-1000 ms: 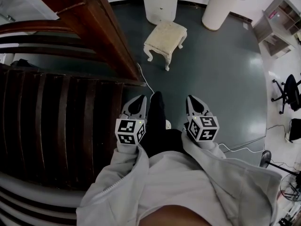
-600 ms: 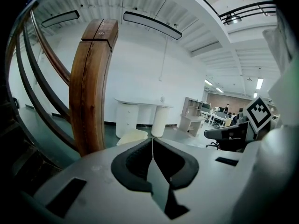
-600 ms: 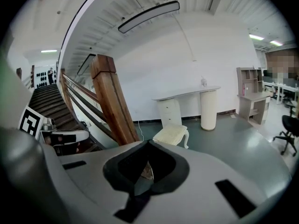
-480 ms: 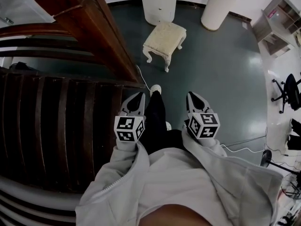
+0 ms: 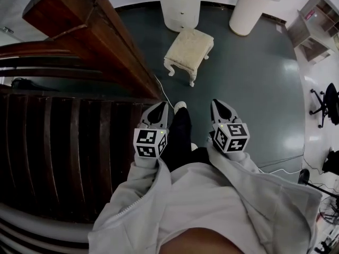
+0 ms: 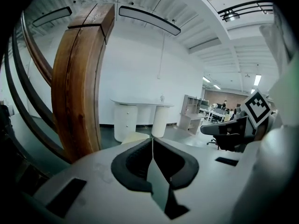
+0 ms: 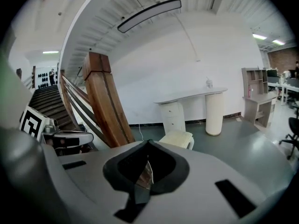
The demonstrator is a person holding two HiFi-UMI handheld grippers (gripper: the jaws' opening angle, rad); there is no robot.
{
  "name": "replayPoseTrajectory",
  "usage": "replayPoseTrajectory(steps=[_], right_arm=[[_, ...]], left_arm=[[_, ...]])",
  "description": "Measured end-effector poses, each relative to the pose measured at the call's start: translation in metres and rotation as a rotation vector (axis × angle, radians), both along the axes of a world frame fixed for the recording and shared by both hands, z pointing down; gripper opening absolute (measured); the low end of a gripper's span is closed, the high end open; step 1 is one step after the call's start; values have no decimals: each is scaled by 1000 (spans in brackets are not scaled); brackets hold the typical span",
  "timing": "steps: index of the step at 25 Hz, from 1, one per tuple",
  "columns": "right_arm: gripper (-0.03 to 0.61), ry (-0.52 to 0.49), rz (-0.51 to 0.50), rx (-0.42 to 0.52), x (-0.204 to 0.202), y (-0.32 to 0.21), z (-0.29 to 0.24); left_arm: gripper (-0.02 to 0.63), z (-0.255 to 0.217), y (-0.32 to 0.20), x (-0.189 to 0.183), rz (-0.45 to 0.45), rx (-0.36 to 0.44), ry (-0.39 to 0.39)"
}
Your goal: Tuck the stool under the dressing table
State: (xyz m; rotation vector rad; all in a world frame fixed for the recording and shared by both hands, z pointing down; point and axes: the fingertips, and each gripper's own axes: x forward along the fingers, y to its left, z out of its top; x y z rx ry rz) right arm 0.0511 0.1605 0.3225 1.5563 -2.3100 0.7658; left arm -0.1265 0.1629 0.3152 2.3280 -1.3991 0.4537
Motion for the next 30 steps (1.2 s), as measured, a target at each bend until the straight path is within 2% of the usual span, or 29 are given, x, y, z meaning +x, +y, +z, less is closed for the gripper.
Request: replayPoseTrajectory(steps=[9,30], right_arm=[[49,10,-41,-28,-23,-80,0],[49,22,25,-110,-36,-228,21]], left_arm=[[20,3,-89,-16,-3,-27,3],[20,26,-250,-17,116,-92,5]])
